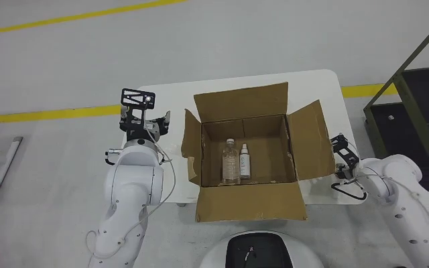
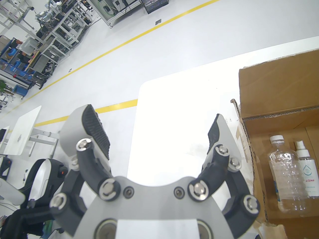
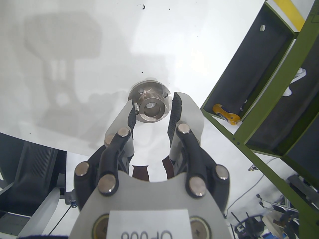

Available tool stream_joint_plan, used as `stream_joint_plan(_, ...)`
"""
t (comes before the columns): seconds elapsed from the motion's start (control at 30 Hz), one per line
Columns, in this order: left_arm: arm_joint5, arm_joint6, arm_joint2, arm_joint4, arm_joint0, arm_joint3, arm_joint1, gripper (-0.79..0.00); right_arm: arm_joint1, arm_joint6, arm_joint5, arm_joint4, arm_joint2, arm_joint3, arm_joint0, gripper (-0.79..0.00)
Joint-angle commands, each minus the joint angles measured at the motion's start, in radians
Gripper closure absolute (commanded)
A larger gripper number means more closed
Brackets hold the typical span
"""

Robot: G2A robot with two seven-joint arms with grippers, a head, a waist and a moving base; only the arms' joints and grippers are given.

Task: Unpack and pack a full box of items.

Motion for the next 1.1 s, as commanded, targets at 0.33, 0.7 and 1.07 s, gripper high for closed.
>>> stream_joint_plan(0.33, 0.0, 0.0, 0.0, 0.0, 0.0, 0.0, 0.0, -0.785, -0.002, -0.013, 0.013, 0.012, -0.024, 0.053, 0.028, -0.323)
stream_joint_plan(0.7, 0.0, 0.0, 0.0, 0.0, 0.0, 0.0, 0.0, -0.785, 0.0, -0.018, 0.015, 0.017, -0.032, 0.08, 0.04, -0.049)
stream_joint_plan(1.07, 0.0, 0.0, 0.0, 0.0, 0.0, 0.0, 0.0, -0.785, 0.006, -0.06, 0.107, 0.251, 0.143, -0.071, -0.006, 0.0)
